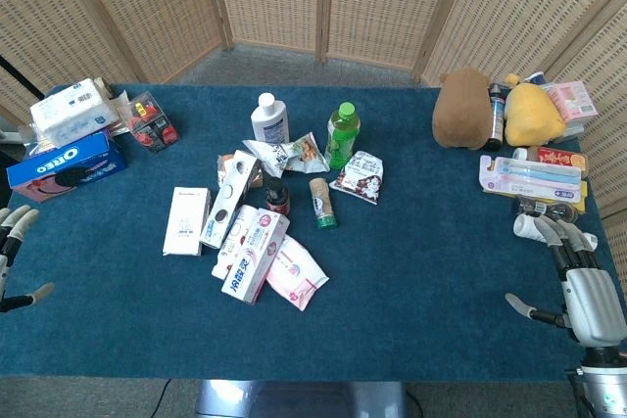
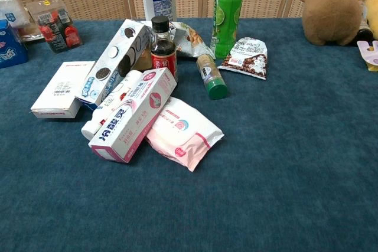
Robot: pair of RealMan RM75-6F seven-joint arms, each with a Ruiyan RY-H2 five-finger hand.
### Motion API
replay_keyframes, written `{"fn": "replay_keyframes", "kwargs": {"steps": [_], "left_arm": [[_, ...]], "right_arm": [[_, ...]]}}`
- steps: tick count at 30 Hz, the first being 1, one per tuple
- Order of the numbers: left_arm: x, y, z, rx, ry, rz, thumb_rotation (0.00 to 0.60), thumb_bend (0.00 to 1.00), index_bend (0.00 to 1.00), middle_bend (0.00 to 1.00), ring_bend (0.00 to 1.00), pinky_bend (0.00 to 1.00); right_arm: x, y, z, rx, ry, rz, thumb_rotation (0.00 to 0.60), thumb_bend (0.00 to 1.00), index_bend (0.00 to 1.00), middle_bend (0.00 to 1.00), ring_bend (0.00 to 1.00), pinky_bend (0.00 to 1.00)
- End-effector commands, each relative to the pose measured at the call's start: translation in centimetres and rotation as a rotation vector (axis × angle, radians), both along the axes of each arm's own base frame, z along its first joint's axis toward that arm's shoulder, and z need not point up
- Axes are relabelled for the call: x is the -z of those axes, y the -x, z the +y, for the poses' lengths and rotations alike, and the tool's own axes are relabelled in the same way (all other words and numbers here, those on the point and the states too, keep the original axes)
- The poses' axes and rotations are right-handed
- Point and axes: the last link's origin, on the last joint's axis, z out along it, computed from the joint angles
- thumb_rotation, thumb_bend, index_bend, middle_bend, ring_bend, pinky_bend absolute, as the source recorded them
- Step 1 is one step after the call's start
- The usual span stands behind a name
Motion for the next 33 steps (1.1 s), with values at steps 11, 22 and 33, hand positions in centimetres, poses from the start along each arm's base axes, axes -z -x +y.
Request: {"fn": "replay_keyframes", "kwargs": {"steps": [11, 22, 33], "left_arm": [[1.3, -0.6, 4.9, 0.166, 0.162, 0.154, 0.6, 0.0, 0.0, 0.0, 0.0, 0.0], [4.3, -4.1, 14.4, 0.472, 0.342, 0.503, 0.6, 0.0, 0.0, 0.0, 0.0, 0.0], [9.6, -6.5, 18.6, 0.55, 0.496, 0.695, 0.6, 0.0, 0.0, 0.0, 0.0, 0.0]], "right_arm": [[0.0, 0.0, -0.2, 0.007, 0.0, 0.006, 0.6, 0.0, 0.02, 0.0, 0.0, 0.0], [-0.5, 0.8, -0.7, 0.048, 0.028, 0.011, 0.6, 0.0, 0.02, 0.0, 0.0, 0.0], [-1.2, 1.8, -1.2, 0.088, 0.046, -0.001, 0.6, 0.0, 0.01, 0.0, 0.0, 0.0]]}}
